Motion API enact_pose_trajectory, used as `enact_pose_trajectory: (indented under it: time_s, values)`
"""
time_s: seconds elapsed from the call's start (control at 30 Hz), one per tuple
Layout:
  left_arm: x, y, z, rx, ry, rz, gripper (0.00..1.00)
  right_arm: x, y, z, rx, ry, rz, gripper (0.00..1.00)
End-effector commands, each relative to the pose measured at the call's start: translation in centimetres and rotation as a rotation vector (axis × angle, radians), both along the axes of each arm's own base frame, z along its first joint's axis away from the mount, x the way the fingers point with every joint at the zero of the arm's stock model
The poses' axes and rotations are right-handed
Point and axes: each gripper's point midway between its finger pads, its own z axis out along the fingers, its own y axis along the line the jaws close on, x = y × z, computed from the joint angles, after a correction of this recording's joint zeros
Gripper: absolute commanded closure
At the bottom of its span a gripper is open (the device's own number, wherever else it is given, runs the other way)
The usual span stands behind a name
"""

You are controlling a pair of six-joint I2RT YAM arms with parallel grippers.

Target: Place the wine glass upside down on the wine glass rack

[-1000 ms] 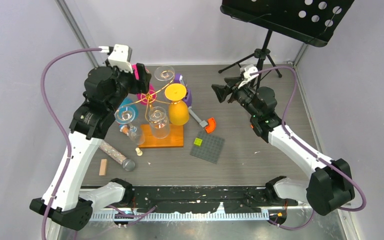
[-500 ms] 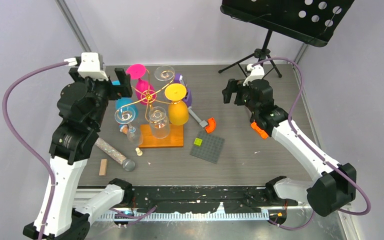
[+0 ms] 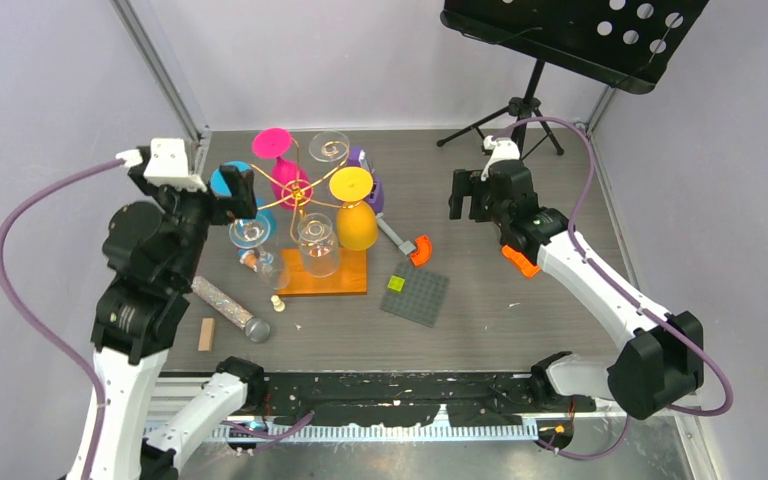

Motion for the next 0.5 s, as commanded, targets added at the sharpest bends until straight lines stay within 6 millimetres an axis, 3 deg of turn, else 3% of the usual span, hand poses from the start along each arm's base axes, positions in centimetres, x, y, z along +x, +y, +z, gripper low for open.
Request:
enact_pose_trajectory:
  time_s: [0.0, 0.2, 0.47]
  values:
    - [-1.9, 0.1, 3.1, 0.009, -0.172, -0.042, 0.0, 0.7, -1.0, 3.1, -0.003, -0.081, -0.051, 0.05]
    - [-1.9, 0.5, 3.5, 0.014, -0.182, -0.016, 0.0, 0.8, -1.2, 3.9, -0.003, -0.106, -0.059, 0.05]
    - [-1.1, 0.8, 3.5, 0.023, -0.15, 0.01, 0.01, 0.7, -1.1, 3.3, -0.003, -0.088, -0.057, 0.05]
